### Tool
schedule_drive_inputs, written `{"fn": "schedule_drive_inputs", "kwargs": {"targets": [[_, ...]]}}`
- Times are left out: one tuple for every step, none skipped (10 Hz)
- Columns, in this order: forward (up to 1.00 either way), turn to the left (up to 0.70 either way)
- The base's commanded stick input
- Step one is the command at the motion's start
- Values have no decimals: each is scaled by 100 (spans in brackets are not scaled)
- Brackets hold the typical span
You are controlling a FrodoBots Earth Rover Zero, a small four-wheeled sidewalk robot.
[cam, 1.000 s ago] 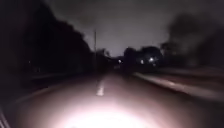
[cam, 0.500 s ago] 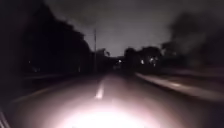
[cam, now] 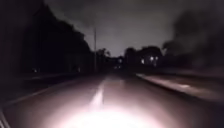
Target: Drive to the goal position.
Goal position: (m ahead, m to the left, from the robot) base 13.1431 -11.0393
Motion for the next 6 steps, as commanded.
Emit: {"fn": "schedule_drive_inputs", "kwargs": {"targets": [[70,0],[70,0],[70,0],[70,0],[70,0],[70,0]]}}
